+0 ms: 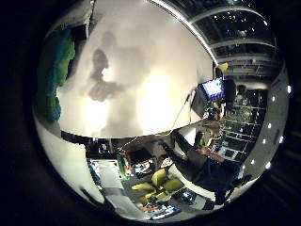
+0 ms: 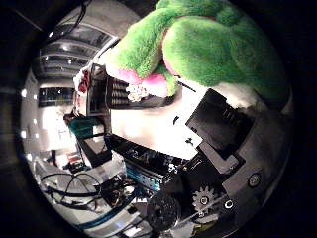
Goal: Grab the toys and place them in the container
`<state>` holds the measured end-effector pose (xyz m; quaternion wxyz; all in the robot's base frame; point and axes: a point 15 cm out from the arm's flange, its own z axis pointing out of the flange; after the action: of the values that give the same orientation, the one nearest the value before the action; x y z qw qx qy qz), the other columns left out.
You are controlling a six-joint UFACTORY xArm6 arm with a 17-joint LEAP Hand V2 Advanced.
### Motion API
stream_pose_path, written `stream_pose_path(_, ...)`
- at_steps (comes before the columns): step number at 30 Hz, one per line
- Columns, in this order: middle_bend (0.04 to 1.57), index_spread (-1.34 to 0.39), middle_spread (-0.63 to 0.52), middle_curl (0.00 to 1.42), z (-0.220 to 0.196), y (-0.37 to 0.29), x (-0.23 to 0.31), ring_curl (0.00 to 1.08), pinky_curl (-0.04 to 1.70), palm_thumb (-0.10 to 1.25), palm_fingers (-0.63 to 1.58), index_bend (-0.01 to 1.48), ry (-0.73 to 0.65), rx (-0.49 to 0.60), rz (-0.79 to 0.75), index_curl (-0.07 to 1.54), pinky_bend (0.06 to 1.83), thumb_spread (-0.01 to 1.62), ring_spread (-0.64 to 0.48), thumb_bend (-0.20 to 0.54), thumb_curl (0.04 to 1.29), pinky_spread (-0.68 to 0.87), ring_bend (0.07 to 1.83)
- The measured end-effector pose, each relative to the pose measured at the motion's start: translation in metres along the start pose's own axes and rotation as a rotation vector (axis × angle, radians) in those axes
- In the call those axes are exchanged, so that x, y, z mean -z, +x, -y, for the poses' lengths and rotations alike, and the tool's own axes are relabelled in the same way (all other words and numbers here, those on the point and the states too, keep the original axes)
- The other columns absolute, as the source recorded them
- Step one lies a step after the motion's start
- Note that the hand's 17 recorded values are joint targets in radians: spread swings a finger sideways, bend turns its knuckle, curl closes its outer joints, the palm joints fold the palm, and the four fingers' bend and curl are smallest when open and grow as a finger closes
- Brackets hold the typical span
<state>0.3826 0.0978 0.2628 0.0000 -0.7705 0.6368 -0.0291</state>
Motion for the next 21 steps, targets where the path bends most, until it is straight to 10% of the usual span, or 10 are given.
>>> stream_pose_path(10,0.96,-0.49,-0.25,0.66,0.077,-0.105,-0.016,0.59,0.69,0.99,1.1,0.49,0.112,0.107,-0.054,0.86,0.99,1.03,-0.3,-0.018,0.34,-0.48,1.09)
stream_pose_path(14,0.55,-0.51,-0.23,0.55,0.106,-0.121,-0.035,0.59,0.73,0.93,0.32,0.21,0.116,0.125,-0.052,0.76,1.07,1.04,-0.29,-0.031,0.33,-0.5,1.03)
stream_pose_path(16,0.41,-0.54,-0.11,0.46,0.115,-0.122,-0.04,0.43,0.65,0.85,-0.05,0.24,0.115,0.142,-0.059,0.65,0.86,1.04,-0.08,-0.04,0.32,-0.15,0.63)
stream_pose_path(21,0.21,-0.51,0.04,0.37,0.122,-0.103,-0.046,0.29,0.5,0.74,-0.12,0.15,0.096,0.169,-0.077,0.49,0.7,1.01,0.17,-0.038,0.3,0.31,0.36)
